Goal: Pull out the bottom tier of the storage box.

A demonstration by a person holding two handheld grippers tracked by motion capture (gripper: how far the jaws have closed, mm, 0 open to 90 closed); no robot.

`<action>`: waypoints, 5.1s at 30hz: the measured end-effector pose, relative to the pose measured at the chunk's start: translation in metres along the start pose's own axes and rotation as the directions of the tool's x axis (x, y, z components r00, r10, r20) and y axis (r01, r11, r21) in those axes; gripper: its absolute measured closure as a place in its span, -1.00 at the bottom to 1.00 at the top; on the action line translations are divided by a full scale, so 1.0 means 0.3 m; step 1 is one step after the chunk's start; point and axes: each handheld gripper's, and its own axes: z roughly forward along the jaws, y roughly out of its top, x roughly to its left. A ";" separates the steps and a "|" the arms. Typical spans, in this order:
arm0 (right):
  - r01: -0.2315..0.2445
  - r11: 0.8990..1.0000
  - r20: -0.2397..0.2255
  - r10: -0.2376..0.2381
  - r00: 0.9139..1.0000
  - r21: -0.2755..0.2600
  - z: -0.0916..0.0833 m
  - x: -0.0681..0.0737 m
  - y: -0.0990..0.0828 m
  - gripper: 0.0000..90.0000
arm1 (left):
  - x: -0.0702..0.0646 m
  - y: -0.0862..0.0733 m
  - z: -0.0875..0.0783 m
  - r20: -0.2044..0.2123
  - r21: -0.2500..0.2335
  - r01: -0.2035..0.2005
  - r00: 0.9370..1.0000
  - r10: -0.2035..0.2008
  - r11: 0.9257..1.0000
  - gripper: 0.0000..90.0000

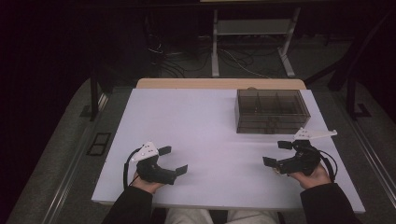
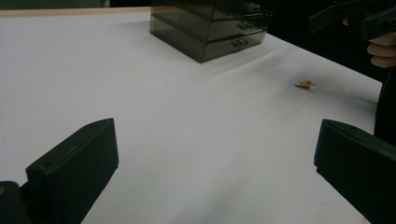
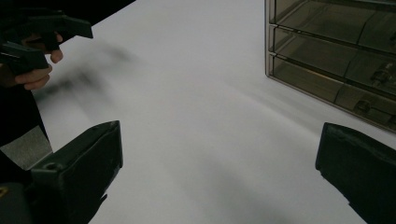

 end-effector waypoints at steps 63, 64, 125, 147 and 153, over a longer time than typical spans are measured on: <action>-0.361 0.930 -0.055 0.358 0.932 -0.070 0.126 -0.209 0.046 -0.99 | 0.000 0.001 -0.001 0.007 -0.004 -0.004 1.000 0.004 1.000 -1.00; -0.375 0.924 -0.056 0.372 0.927 -0.073 0.127 -0.213 0.044 -0.99 | 0.000 0.001 -0.002 0.007 -0.004 -0.005 1.000 0.005 1.000 -1.00; -0.831 0.523 -0.112 0.829 0.547 -0.191 0.159 -0.353 -0.098 -0.28 | 0.002 0.006 -0.006 0.015 -0.016 -0.011 1.000 0.011 1.000 -1.00; -0.870 0.440 -0.083 0.881 0.467 -0.224 0.187 -0.383 -0.137 0.40 | 0.001 0.004 -0.004 0.015 -0.010 -0.011 1.000 0.011 1.000 -1.00; -0.870 0.436 -0.087 0.881 0.465 -0.230 0.193 -0.392 -0.143 0.52 | 0.001 0.005 -0.004 0.016 -0.008 -0.012 1.000 0.012 1.000 -1.00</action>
